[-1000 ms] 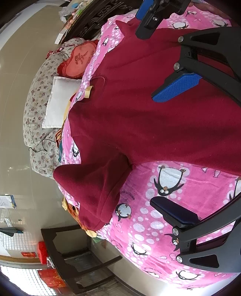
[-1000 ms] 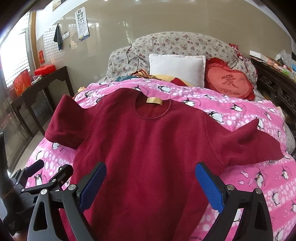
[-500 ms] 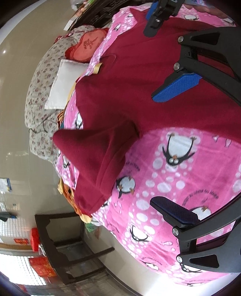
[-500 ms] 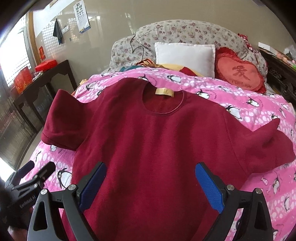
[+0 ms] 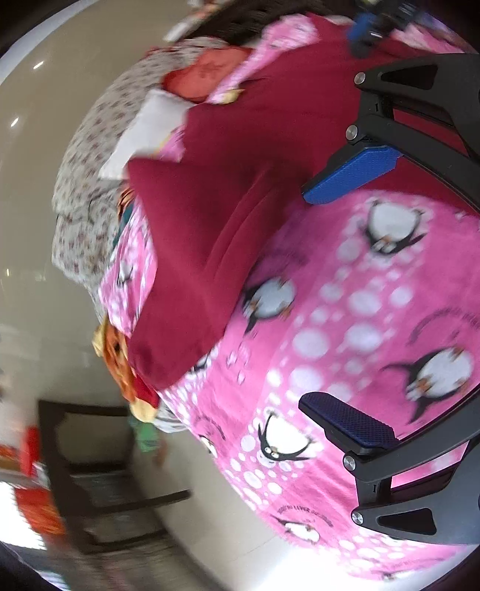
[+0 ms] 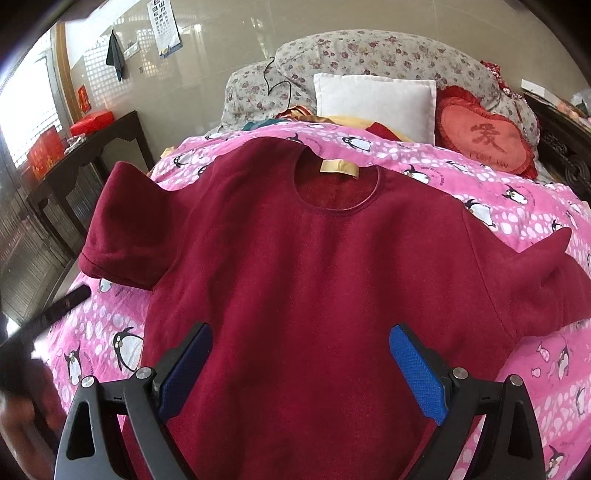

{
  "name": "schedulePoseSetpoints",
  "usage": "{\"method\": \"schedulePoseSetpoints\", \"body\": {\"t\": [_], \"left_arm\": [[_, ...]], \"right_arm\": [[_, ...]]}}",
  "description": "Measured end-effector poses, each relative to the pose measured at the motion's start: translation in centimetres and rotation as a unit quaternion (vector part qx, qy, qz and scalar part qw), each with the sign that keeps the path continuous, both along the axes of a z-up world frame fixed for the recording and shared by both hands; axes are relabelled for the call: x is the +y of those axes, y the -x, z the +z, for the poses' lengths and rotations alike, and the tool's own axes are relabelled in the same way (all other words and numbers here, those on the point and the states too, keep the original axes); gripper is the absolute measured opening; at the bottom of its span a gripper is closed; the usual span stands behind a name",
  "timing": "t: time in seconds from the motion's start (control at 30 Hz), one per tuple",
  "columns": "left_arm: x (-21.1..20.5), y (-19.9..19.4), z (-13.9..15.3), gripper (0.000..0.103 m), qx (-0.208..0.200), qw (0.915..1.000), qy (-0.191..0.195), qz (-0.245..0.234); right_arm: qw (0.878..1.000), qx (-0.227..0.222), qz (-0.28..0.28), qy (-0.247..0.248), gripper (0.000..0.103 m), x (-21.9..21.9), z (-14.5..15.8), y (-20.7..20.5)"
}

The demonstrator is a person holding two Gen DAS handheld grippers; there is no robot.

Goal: Fold small clothes
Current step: 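Grasp the sleeve cuff with the left tool and lift it, then fold the held sleeve across the sweater body toward the right tool, release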

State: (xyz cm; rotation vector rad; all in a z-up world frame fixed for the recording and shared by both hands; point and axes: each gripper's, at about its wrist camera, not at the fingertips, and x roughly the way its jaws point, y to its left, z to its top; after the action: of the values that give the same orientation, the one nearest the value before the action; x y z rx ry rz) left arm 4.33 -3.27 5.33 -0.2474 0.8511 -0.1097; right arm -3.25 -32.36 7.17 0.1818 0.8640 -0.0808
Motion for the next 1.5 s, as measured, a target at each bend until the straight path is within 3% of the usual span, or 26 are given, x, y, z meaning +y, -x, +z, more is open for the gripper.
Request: {"method": "schedulePoseSetpoints", "body": {"t": [0.13, 0.23, 0.33, 0.47, 0.57, 0.7, 0.77, 0.83, 0.9, 0.93, 1.0, 1.07, 1.17, 1.27, 1.33, 1.4, 1.5], "left_arm": [[4.4, -4.1, -0.6, 0.102, 0.019, 0.9948, 0.089, 0.047], [6.6, -7.8, -1.5, 0.102, 0.045, 0.985, 0.154, 0.065], [8.1, -10.7, -2.7, 0.1, 0.075, 0.9734, 0.199, 0.084], [10.3, -11.1, -3.2, 0.1, 0.06, 0.9545, 0.261, 0.13], [10.5, -12.9, -4.5, 0.1, 0.081, 0.942, 0.296, 0.136], [9.9, -15.2, -4.6, 0.099, 0.063, 0.9408, 0.301, 0.142], [9.6, -16.7, -4.9, 0.087, 0.057, 0.9393, 0.314, 0.125], [9.0, -18.4, -5.9, 0.05, 0.078, 0.9411, 0.312, 0.105], [8.6, -19.2, -6.2, 0.021, 0.088, 0.9505, 0.281, 0.1], [8.8, -19.2, -6.1, 0.012, 0.085, 0.9517, 0.279, 0.095], [9.5, -18.9, -4.8, 0.008, 0.073, 0.9566, 0.27, 0.081], [11.0, -17.6, -1.8, 0.007, 0.035, 0.9635, 0.254, 0.076], [13.7, -15.2, 4.7, 0.007, -0.031, 0.9735, 0.208, 0.089], [14.5, -12.7, 10.0, 0.007, -0.081, 0.9745, 0.197, 0.072], [12.9, -10.2, 13.3, 0.007, -0.112, 0.9761, 0.182, 0.036], [10.2, -8.4, 14.9, 0.007, -0.129, 0.9763, 0.173, -0.002], [4.0, -5.1, 15.3, 0.007, -0.142, 0.9718, 0.167, -0.087]], "right_arm": [[1.0, 0.0, 0.002, -0.003, 0.096, 0.1, -0.1, -0.1], [1.0, 0.002, 0.007, -0.005, 0.096, 0.3, -0.3, -0.1], [1.0, 0.006, 0.012, -0.007, 0.096, 0.4, -0.5, -0.2], [1.0, 0.008, 0.015, -0.01, 0.096, 0.2, -0.6, -0.2], [1.0, 0.01, 0.017, -0.018, 0.096, 0.2, -0.6, -0.4], [1.0, 0.014, 0.021, -0.015, 0.096, 0.4, -0.9, -0.6], [0.999, 0.018, 0.023, -0.013, 0.096, 0.4, -1.1, -0.4], [0.999, 0.02, 0.019, -0.016, 0.096, 0.2, -1.1, -0.3], [0.999, 0.021, 0.016, -0.02, 0.096, 0.0, -1.2, -0.3], [0.999, 0.02, 0.015, -0.022, 0.096, -0.1, -1.1, -0.2], [1.0, 0.017, 0.014, -0.022, 0.096, -0.3, -0.9, 0.1], [1.0, 0.014, 0.015, -0.018, 0.096, -0.4, -0.7, 0.2], [1.0, 0.008, 0.015, -0.024, 0.096, -0.6, -0.5, 0.4], [0.999, 0.006, 0.016, -0.042, 0.096, -0.8, -0.7, 0.5], [0.999, 0.005, 0.016, -0.047, 0.096, -0.8, -0.7, 0.6], [0.999, 0.004, 0.016, -0.049, 0.096, -0.9, -0.7, 0.8], [0.999, -0.004, 0.008, -0.05, 0.096, -1.9, 0.0, 1.5]]}}
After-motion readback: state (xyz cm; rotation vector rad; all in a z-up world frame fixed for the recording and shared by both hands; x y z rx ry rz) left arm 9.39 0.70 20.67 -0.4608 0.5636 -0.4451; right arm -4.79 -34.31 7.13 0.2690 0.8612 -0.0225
